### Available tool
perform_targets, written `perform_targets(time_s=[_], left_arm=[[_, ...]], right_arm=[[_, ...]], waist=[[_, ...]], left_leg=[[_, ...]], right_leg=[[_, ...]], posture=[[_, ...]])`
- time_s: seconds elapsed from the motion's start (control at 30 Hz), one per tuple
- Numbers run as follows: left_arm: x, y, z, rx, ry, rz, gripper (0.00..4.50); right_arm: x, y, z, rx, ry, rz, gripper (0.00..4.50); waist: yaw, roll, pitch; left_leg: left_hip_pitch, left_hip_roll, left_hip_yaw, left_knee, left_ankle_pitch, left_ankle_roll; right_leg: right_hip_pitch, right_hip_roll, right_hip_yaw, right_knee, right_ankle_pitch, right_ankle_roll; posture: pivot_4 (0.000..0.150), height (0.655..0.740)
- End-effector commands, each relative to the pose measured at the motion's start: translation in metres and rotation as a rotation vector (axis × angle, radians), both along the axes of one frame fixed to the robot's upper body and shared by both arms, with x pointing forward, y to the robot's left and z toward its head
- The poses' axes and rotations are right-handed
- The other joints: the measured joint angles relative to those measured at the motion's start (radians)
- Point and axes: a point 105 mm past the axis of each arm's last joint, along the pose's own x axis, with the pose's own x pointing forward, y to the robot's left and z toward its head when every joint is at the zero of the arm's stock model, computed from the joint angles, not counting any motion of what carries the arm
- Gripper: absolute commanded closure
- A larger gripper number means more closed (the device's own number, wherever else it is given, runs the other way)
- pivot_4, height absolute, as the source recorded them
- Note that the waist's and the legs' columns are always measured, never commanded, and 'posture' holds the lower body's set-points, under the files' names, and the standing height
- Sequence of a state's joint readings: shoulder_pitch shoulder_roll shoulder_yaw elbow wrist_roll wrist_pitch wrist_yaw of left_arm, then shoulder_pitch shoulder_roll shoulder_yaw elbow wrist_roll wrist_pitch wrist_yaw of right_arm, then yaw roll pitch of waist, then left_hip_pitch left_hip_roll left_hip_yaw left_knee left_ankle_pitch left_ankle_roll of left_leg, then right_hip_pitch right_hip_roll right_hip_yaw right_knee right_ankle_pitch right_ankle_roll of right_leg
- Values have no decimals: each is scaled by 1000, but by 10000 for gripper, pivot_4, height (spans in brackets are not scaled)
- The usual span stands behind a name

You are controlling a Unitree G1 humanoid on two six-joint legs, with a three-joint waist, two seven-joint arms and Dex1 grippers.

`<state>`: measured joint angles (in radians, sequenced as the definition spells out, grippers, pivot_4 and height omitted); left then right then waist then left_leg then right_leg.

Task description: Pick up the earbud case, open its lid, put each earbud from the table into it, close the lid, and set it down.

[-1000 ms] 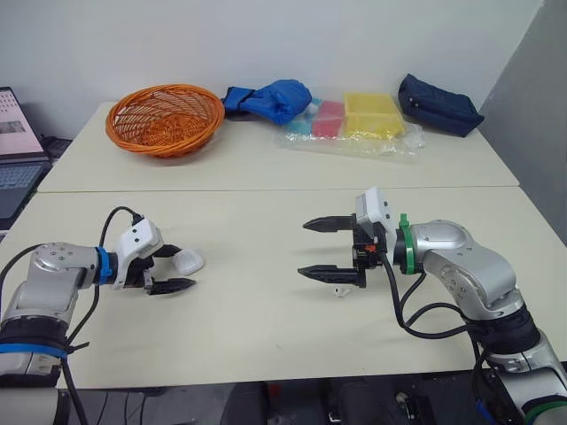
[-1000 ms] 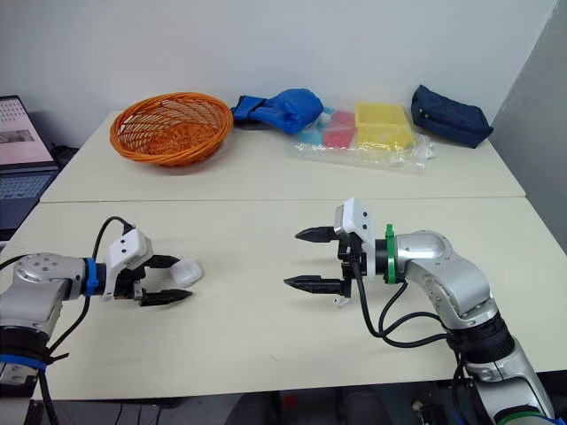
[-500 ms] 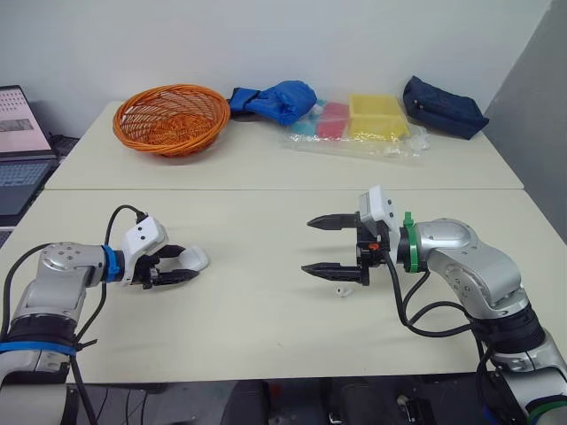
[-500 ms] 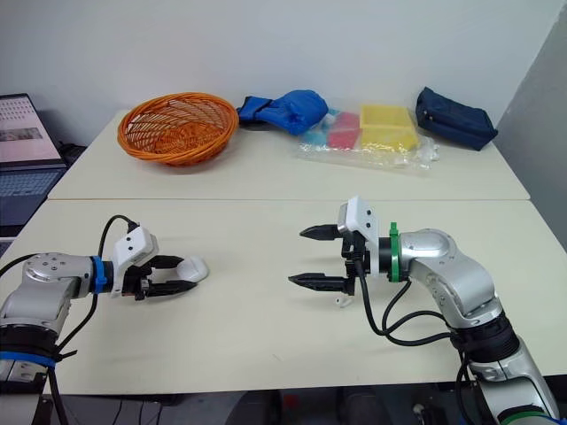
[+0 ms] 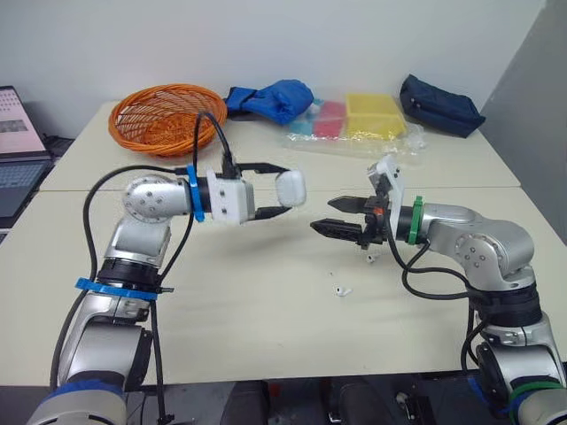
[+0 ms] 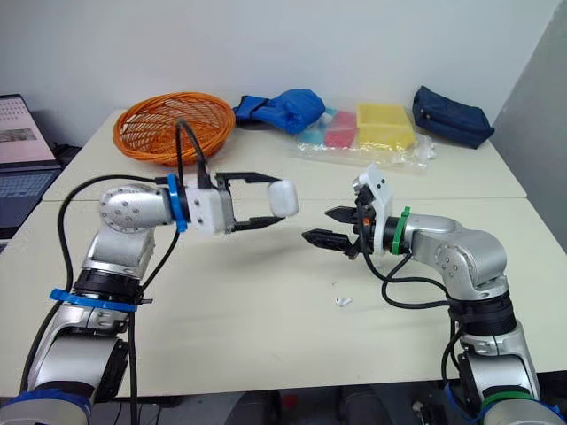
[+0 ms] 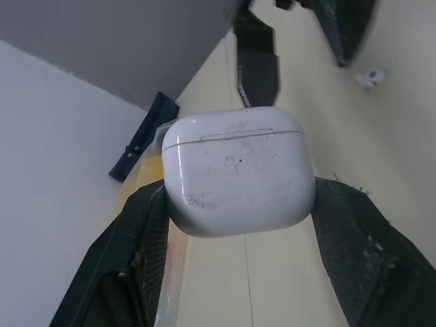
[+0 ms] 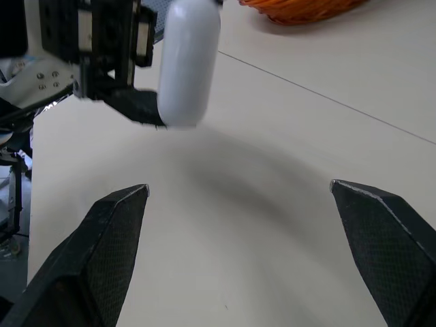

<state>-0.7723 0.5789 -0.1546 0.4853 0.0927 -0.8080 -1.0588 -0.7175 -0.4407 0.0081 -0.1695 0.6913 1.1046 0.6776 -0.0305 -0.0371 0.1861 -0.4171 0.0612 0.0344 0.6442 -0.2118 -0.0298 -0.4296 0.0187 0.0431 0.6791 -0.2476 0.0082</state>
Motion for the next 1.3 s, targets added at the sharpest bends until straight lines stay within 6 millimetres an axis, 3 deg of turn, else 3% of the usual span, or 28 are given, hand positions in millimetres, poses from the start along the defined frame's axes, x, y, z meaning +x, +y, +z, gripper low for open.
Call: perform_targets(time_s=[0.03,0.2,0.33,0.87,1.0,1.23,1.3], left_arm=[[-2,-8,17,-9,-169,-59,17569],[5,-11,25,-58,-231,-47,17569],[6,-13,30,-73,-290,-52,17569],[6,-23,30,-96,-310,-91,17569],[8,-23,31,-101,-313,-86,17569],[7,-22,30,-96,-312,-89,17569],[7,-22,31,-98,-313,-89,17569]], right_arm=[[-4,4,20,30,-44,15,0],[-10,13,19,64,-16,22,0],[-2,12,9,37,-10,-38,0],[11,19,19,113,-1,-88,0],[15,18,17,116,4,-106,8301],[16,21,17,124,4,-100,34055],[16,21,17,130,7,-105,36641]], waist=[[0,0,0],[0,0,0],[1,0,0],[0,0,0],[0,0,0],[-1,0,0],[0,0,0]], left_leg=[[-1,1,-1,0,0,0],[-2,1,-1,0,0,0],[-2,0,0,1,0,0],[-1,1,0,1,0,0],[-1,0,1,1,0,0],[-1,1,1,0,0,0],[-1,1,0,0,0,0]], right_leg=[[-1,2,0,1,0,0],[-1,3,0,1,-1,2],[-1,2,-1,0,-1,3],[-1,2,-2,1,-1,3],[-1,2,-2,1,-1,3],[-1,2,-2,1,-1,3],[-1,2,-2,1,-1,3]], posture=[[1500,7400],[1500,7400],[1500,7400],[1500,7400],[1500,7400],[1500,7400],[1500,7400]])
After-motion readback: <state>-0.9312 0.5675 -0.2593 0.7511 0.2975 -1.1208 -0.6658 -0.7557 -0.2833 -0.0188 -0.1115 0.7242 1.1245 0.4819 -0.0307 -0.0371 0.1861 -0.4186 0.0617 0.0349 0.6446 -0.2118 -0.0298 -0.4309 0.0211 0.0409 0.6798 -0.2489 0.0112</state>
